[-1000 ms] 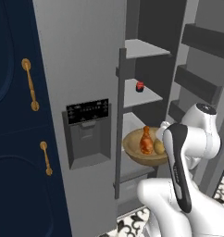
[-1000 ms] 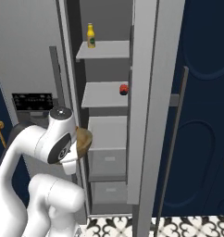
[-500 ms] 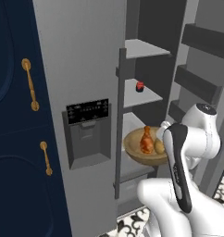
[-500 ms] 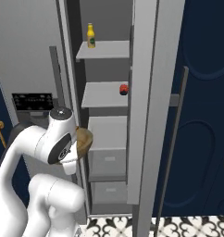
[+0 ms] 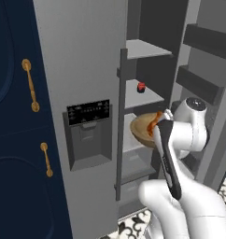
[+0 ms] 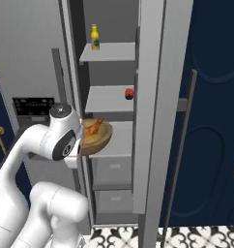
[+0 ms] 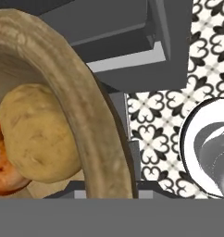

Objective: Pick the chicken drumstick and potato from their plates and place them in the bowl. Then put the bowl in the fridge.

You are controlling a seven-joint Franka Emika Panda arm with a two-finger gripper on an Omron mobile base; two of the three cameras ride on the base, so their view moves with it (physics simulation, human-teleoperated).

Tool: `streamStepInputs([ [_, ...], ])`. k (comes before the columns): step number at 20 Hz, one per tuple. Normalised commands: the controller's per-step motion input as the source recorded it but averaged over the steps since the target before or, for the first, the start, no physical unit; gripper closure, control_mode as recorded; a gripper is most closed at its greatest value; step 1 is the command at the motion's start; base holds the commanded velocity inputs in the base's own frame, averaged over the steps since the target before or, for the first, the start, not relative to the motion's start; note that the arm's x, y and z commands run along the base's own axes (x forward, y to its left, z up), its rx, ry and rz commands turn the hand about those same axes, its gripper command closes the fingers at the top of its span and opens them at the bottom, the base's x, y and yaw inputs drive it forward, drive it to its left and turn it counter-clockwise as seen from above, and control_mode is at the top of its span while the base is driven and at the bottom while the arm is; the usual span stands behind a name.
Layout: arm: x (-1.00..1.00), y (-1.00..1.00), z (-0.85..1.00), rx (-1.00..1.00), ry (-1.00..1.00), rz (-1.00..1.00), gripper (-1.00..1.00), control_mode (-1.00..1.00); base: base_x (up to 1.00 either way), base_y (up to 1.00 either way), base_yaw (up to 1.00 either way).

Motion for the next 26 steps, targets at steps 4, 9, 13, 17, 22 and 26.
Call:
streamStepInputs([
  [4,0.66,-0.13,0.46,0.10,0.00,0.00,1.00,-1.00,0.00,0.00,0.00],
  [9,0.54,-0.04,0.16,0.01,-0.02,0.03,1.00,-1.00,0.00,0.00,0.00],
  [13,0.32,0.00,0.07,0.00,-0.09,0.07,1.00,-1.00,0.00,0.00,0.00],
  [17,0.24,-0.14,0.07,0.00,-0.12,0.09,1.00,-1.00,0.00,0.00,0.00],
  [22,0.44,-0.01,0.02,0.00,-0.08,0.01,1.00,-1.00,0.00,0.00,0.00],
  [26,0.38,0.00,0.00,0.00,-0.01,-0.02,1.00,-1.00,0.00,0.00,0.00],
])
